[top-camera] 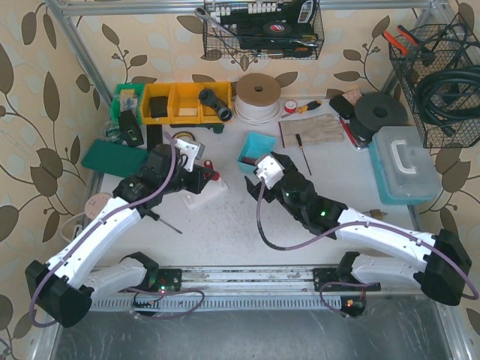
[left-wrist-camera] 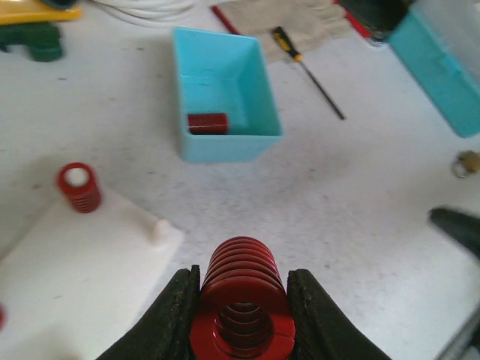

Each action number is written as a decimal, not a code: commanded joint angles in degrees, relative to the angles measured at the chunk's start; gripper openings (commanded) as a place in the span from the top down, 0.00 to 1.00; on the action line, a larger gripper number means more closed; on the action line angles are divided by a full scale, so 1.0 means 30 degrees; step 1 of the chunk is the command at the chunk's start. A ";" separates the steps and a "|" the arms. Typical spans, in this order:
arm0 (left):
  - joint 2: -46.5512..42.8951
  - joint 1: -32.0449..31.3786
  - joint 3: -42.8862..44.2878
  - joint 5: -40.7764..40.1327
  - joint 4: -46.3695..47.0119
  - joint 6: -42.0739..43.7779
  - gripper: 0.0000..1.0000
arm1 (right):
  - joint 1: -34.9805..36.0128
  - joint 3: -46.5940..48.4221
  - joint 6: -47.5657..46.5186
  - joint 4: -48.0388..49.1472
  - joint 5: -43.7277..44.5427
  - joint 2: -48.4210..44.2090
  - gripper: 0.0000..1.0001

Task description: Install the large spring

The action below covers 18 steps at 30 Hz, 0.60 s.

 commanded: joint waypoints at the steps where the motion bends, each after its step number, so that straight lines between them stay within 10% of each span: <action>1: -0.0991 -0.0168 0.0733 -0.4256 -0.1567 0.0908 1.00 | -0.0634 0.0876 0.2324 -0.2843 0.2703 0.0216 0.00; 18: 0.0655 -0.0162 -0.0887 -0.9291 -0.3140 0.0094 1.00 | -0.4331 -0.1221 0.6257 -0.2357 0.2346 0.1072 0.01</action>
